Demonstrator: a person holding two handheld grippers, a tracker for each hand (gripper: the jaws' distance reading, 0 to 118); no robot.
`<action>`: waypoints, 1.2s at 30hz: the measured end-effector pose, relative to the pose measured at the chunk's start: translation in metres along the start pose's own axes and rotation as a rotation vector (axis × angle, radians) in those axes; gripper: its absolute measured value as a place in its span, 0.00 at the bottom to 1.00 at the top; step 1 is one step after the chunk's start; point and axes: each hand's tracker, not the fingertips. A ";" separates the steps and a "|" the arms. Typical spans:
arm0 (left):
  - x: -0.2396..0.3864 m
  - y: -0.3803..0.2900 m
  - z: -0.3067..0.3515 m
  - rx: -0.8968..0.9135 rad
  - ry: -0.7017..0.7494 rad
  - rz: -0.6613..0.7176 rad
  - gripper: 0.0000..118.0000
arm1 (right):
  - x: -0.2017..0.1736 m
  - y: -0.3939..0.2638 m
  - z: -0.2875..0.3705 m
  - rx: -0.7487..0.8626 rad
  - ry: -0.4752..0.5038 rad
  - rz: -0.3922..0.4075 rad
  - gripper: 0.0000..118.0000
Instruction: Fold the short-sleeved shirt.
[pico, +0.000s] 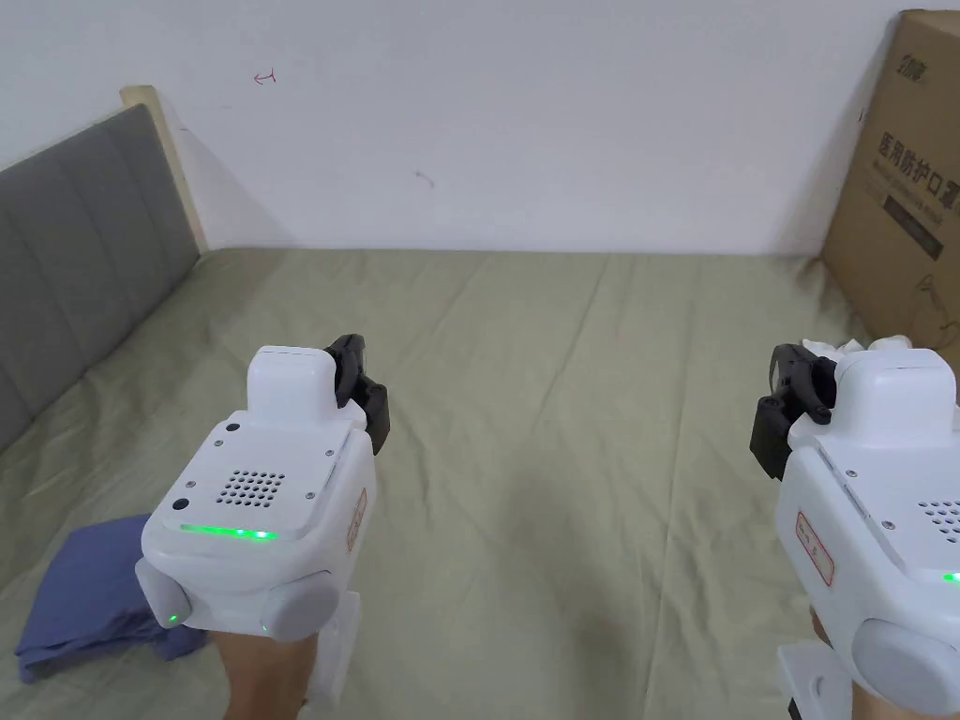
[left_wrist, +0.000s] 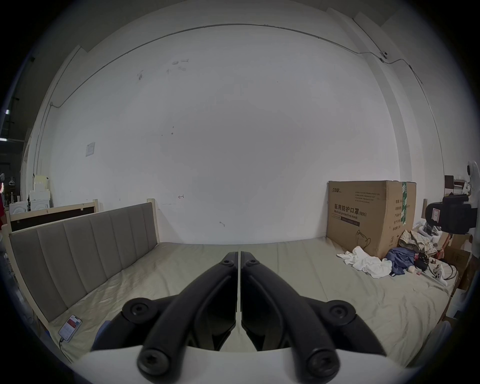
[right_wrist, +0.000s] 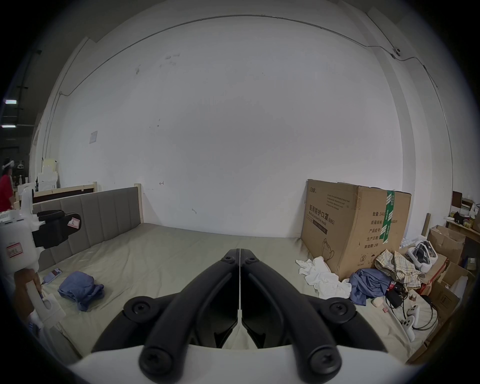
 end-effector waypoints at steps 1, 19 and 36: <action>0.000 0.000 0.000 -0.001 0.000 -0.002 0.04 | 0.000 0.000 0.000 0.000 0.001 0.000 0.03; -0.002 0.000 0.001 0.001 0.009 0.000 0.04 | -0.001 -0.001 0.001 -0.004 -0.001 -0.004 0.03; -0.007 0.000 0.001 0.009 0.018 0.053 1.00 | 0.005 0.001 0.004 0.025 -0.037 -0.025 1.00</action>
